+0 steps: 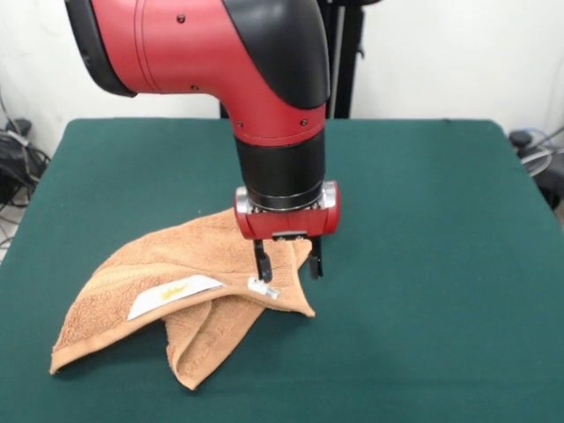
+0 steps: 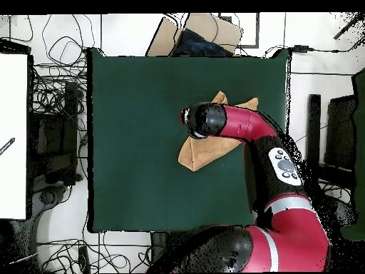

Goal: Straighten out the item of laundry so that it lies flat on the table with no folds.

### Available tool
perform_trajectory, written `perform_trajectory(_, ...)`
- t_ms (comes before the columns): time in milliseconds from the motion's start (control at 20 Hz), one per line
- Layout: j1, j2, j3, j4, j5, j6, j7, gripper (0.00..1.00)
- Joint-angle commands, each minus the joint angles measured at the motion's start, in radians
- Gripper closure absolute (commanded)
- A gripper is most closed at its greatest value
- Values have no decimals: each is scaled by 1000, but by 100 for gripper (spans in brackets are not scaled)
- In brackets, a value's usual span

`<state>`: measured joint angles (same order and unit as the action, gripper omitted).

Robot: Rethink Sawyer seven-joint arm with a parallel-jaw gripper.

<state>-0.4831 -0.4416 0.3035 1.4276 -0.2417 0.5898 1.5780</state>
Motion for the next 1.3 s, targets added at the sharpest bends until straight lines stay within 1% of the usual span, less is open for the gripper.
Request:
perform_trajectory(50, -1, 19, 89, -19, -1, -43, 11, 0)
perform_trajectory(200, 2, 25, 85, -28, -4, -37, 11, 0)
perform_trajectory(250, 12, 31, 68, -40, -9, -19, 14, 0)
perform_trajectory(400, 10, 46, 65, -29, -13, -27, 18, 0)
perform_trajectory(550, 11, 43, 62, 0, -14, -54, 38, 0)
perform_trajectory(800, 33, 39, 50, 11, -8, -42, 65, 0)
perform_trajectory(1000, 41, 50, 46, 28, -8, -62, 83, 0)
perform_trajectory(1300, 71, 70, 10, 22, -18, -54, 108, 0)
